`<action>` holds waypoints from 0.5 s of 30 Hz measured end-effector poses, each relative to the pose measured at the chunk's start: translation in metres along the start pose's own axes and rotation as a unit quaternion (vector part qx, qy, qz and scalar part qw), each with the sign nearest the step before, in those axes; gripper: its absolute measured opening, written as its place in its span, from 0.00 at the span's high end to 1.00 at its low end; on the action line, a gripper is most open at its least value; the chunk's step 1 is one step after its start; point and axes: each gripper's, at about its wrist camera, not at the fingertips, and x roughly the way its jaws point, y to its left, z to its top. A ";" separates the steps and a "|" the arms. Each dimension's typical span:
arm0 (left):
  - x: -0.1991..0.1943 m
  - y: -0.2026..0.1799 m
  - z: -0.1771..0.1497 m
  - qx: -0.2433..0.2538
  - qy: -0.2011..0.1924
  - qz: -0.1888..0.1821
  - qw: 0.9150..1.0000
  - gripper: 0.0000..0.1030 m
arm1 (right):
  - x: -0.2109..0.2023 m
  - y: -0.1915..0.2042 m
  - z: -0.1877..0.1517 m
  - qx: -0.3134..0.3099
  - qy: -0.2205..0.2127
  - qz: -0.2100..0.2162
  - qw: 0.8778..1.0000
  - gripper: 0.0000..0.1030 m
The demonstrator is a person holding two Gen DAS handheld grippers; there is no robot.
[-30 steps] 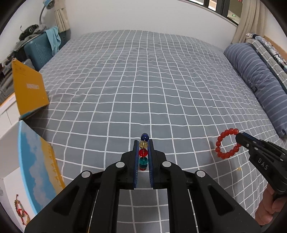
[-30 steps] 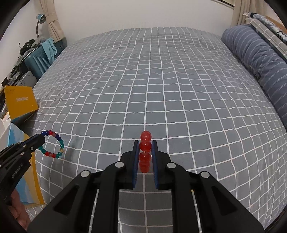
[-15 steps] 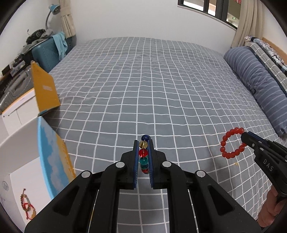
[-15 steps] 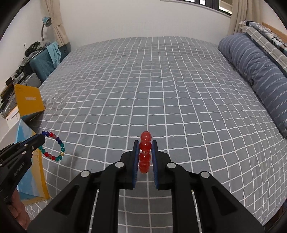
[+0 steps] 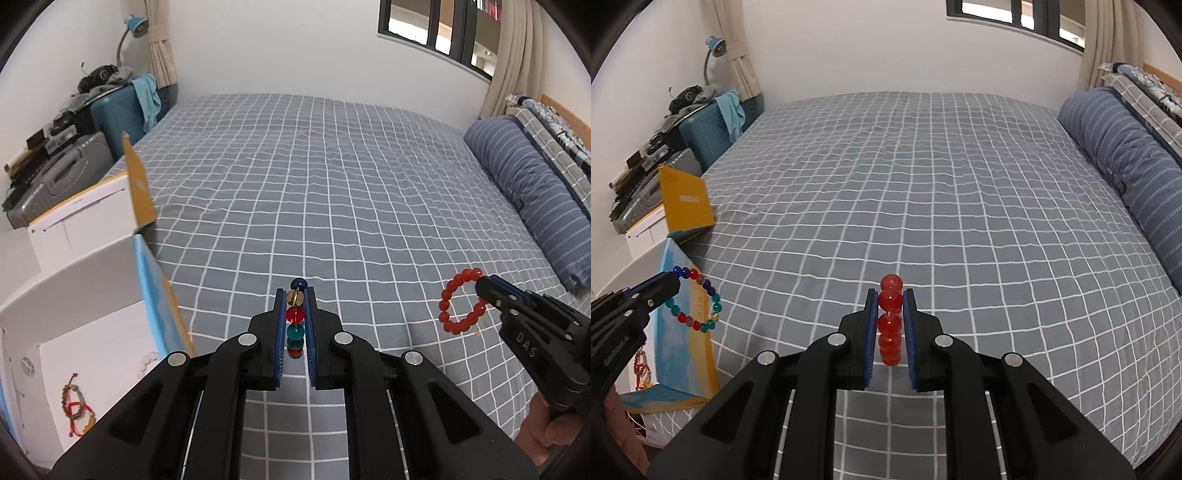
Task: Organize jewelry
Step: 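Lift and carry both bead bracelets over the white box with both tools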
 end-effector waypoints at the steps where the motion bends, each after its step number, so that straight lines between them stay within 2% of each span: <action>1: -0.004 0.002 0.000 -0.001 -0.002 0.001 1.000 0.91 | -0.001 0.003 0.000 -0.002 -0.001 0.002 1.000 0.87; 8: -0.039 0.021 0.001 -0.012 -0.018 0.007 1.000 0.91 | -0.013 0.034 0.007 -0.019 -0.011 0.015 1.000 0.87; 15: -0.074 0.058 0.000 -0.037 -0.038 0.022 0.998 0.91 | -0.026 0.069 0.014 -0.038 -0.024 0.035 0.998 0.87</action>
